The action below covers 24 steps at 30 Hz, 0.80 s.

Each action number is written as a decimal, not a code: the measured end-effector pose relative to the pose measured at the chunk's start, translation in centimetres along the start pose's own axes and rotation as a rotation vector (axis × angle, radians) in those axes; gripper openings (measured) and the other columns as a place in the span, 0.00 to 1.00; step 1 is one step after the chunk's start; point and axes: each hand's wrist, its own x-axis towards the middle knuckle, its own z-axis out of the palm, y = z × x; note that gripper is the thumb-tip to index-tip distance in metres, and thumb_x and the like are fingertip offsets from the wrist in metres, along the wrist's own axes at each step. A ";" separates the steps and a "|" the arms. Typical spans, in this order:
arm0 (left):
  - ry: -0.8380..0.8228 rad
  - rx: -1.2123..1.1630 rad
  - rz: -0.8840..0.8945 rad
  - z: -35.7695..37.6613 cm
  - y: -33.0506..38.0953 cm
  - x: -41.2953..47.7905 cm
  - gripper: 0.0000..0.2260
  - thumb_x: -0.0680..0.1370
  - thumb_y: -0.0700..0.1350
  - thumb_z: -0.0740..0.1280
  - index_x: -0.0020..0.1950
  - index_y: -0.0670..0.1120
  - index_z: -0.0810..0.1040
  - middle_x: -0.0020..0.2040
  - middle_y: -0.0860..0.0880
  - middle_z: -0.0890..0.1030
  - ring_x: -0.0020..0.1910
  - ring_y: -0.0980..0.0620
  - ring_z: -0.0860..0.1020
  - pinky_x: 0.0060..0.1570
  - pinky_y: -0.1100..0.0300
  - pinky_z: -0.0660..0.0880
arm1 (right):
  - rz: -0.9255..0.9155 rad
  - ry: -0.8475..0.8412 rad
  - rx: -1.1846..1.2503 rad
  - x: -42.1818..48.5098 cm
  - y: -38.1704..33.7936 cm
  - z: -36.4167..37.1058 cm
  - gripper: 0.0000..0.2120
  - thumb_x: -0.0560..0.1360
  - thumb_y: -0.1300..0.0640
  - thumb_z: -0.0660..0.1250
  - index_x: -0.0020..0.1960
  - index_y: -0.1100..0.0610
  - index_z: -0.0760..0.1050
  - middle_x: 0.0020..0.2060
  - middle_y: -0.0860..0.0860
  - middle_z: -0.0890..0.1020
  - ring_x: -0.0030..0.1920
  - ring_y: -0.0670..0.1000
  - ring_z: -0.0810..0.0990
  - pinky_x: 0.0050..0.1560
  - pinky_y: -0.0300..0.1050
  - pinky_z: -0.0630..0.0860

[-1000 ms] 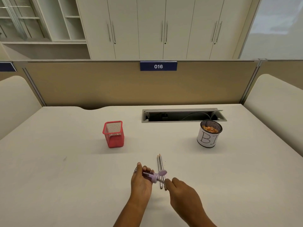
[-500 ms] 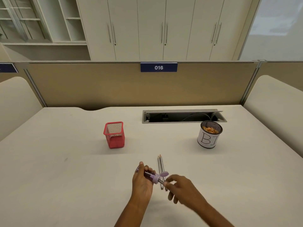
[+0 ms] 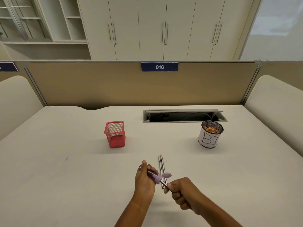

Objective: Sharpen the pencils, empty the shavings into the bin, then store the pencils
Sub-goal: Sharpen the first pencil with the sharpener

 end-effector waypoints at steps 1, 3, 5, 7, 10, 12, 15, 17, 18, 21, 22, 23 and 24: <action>-0.011 0.004 -0.012 -0.1 -0.1 -0.1 0.16 0.81 0.44 0.56 0.34 0.42 0.65 0.18 0.48 0.70 0.16 0.55 0.71 0.21 0.58 0.76 | 0.122 -0.081 0.145 0.0 -0.1 -0.5 0.15 0.78 0.61 0.55 0.35 0.58 0.74 0.18 0.46 0.62 0.17 0.43 0.56 0.17 0.31 0.52; -0.010 0.004 -0.028 -0.3 0.0 -0.2 0.16 0.81 0.44 0.56 0.34 0.42 0.66 0.19 0.48 0.70 0.17 0.54 0.72 0.25 0.53 0.78 | 0.244 -0.160 0.295 0.0 -0.3 -0.8 0.14 0.79 0.60 0.55 0.38 0.60 0.74 0.19 0.47 0.62 0.16 0.42 0.56 0.14 0.31 0.53; 0.015 0.016 -0.022 -0.6 0.0 0.0 0.15 0.81 0.44 0.56 0.34 0.42 0.66 0.18 0.48 0.71 0.17 0.55 0.72 0.30 0.53 0.78 | 0.188 -0.142 0.207 0.1 -0.3 -0.6 0.14 0.79 0.58 0.55 0.40 0.60 0.76 0.19 0.47 0.65 0.17 0.42 0.58 0.16 0.31 0.55; 0.035 0.010 -0.001 -0.9 0.0 0.4 0.15 0.81 0.44 0.56 0.35 0.42 0.66 0.19 0.49 0.71 0.18 0.55 0.72 0.29 0.59 0.76 | -0.063 0.043 -0.204 0.1 -0.2 0.2 0.12 0.79 0.54 0.57 0.44 0.56 0.77 0.22 0.45 0.69 0.20 0.42 0.63 0.22 0.32 0.60; 0.070 -0.034 0.004 -1.4 -0.2 1.0 0.14 0.81 0.44 0.57 0.36 0.42 0.68 0.20 0.48 0.73 0.20 0.54 0.74 0.35 0.58 0.75 | -0.534 0.385 -0.974 0.5 1.7 1.6 0.15 0.68 0.49 0.72 0.51 0.50 0.73 0.30 0.44 0.73 0.28 0.44 0.71 0.29 0.34 0.60; 0.082 -0.040 0.014 -1.5 -0.3 1.2 0.15 0.81 0.45 0.57 0.36 0.41 0.69 0.20 0.48 0.74 0.20 0.53 0.74 0.34 0.57 0.76 | -0.659 0.529 -1.165 0.9 2.5 1.9 0.23 0.51 0.51 0.83 0.41 0.51 0.76 0.24 0.47 0.74 0.22 0.47 0.73 0.23 0.35 0.54; 0.089 -0.010 0.017 -1.3 -0.2 1.0 0.15 0.81 0.45 0.57 0.36 0.41 0.70 0.20 0.48 0.75 0.20 0.53 0.74 0.37 0.58 0.73 | -0.752 0.596 -1.258 1.6 2.8 2.0 0.20 0.46 0.55 0.82 0.35 0.51 0.78 0.19 0.49 0.74 0.16 0.46 0.71 0.14 0.35 0.55; 0.085 -0.016 0.014 -1.0 -0.2 1.0 0.14 0.81 0.45 0.57 0.36 0.41 0.69 0.20 0.49 0.74 0.19 0.54 0.74 0.34 0.59 0.74 | -0.730 0.556 -1.310 0.4 2.0 2.1 0.16 0.57 0.56 0.75 0.39 0.49 0.71 0.21 0.49 0.76 0.18 0.47 0.73 0.18 0.36 0.51; 0.077 -0.021 0.019 -0.8 -0.2 1.0 0.14 0.81 0.45 0.57 0.36 0.42 0.69 0.19 0.49 0.73 0.18 0.55 0.73 0.30 0.61 0.75 | -0.666 0.543 -1.217 0.0 1.5 2.2 0.09 0.65 0.58 0.69 0.40 0.50 0.70 0.24 0.48 0.77 0.24 0.48 0.76 0.22 0.36 0.52; 0.035 -0.023 0.042 0.1 -0.1 1.0 0.15 0.81 0.43 0.56 0.35 0.42 0.66 0.18 0.50 0.71 0.17 0.56 0.71 0.22 0.67 0.74 | -0.403 0.280 -0.647 0.3 -0.2 1.5 0.16 0.77 0.59 0.58 0.31 0.51 0.71 0.22 0.44 0.71 0.27 0.43 0.70 0.26 0.34 0.61; 0.022 -0.013 0.047 0.3 0.0 1.0 0.15 0.81 0.42 0.56 0.34 0.42 0.65 0.18 0.50 0.71 0.17 0.57 0.71 0.22 0.67 0.73 | -0.301 0.188 -0.438 0.3 -0.5 1.2 0.18 0.77 0.60 0.58 0.29 0.52 0.72 0.18 0.44 0.68 0.21 0.43 0.65 0.23 0.32 0.58; 0.009 -0.001 0.047 0.4 0.0 0.9 0.15 0.81 0.42 0.56 0.34 0.42 0.65 0.19 0.50 0.70 0.17 0.57 0.71 0.22 0.67 0.73 | -0.185 0.097 -0.222 0.0 -0.9 0.7 0.18 0.77 0.61 0.58 0.30 0.54 0.73 0.17 0.44 0.64 0.18 0.42 0.60 0.20 0.32 0.56; -0.004 0.010 0.040 0.5 0.0 0.8 0.15 0.81 0.42 0.56 0.34 0.42 0.65 0.19 0.50 0.70 0.18 0.57 0.71 0.23 0.67 0.74 | -0.051 0.000 -0.009 0.2 -0.9 0.1 0.17 0.77 0.61 0.56 0.31 0.56 0.73 0.17 0.44 0.62 0.17 0.43 0.57 0.17 0.32 0.53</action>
